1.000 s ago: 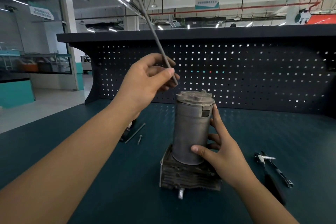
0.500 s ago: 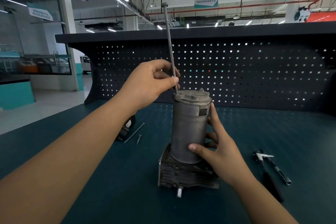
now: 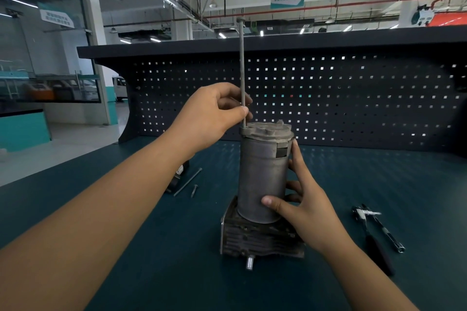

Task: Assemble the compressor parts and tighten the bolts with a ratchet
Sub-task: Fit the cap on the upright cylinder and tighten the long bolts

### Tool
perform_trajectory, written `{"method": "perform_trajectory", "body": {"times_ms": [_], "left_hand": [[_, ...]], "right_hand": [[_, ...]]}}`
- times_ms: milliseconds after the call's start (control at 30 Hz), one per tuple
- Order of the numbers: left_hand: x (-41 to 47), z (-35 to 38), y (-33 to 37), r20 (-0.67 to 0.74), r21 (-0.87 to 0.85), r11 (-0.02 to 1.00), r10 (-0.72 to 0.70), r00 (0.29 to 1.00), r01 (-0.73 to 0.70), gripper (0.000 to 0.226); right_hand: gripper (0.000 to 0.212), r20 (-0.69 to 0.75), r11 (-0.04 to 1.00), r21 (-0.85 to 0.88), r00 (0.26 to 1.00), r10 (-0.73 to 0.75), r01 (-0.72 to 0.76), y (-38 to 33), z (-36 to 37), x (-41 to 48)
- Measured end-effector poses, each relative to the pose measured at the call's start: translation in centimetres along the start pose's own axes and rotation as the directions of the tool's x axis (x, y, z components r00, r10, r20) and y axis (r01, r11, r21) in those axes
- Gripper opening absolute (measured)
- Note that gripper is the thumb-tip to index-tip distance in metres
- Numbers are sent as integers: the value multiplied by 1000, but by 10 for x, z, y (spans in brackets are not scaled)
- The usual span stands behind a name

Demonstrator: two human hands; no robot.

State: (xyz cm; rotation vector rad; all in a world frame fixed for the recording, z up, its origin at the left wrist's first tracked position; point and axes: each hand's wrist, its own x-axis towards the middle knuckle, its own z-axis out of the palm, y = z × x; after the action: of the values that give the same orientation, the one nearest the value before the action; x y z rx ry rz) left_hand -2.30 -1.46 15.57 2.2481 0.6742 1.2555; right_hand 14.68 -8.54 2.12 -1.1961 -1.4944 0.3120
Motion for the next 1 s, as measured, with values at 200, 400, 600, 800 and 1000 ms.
{"method": "perform_trajectory", "body": {"times_ms": [200,400,600,800,1000], "left_hand": [[3,3,6,-29,-34,998,42,999,-43,15],[2,5,2,-63,-76,997,29,998,-34,13],[-1,7,-1,-62,-28,994,101,993,-103,27],[-4,11,-9,-58,-16,995,101,993,-102,14],[-6,13,-11,-80,-2,994,108,991,-109,12]], "right_hand": [[101,-5,1000,5,1000,-4,4,-2,0,-1],[100,-10,1000,9,1000,-11,11,-2,0,-1],[99,-4,1000,19,1000,-18,18,-2,0,-1],[99,1,1000,13,1000,-15,15,-2,1,-1],[99,2,1000,16,1000,-19,19,0,0,-1]]}}
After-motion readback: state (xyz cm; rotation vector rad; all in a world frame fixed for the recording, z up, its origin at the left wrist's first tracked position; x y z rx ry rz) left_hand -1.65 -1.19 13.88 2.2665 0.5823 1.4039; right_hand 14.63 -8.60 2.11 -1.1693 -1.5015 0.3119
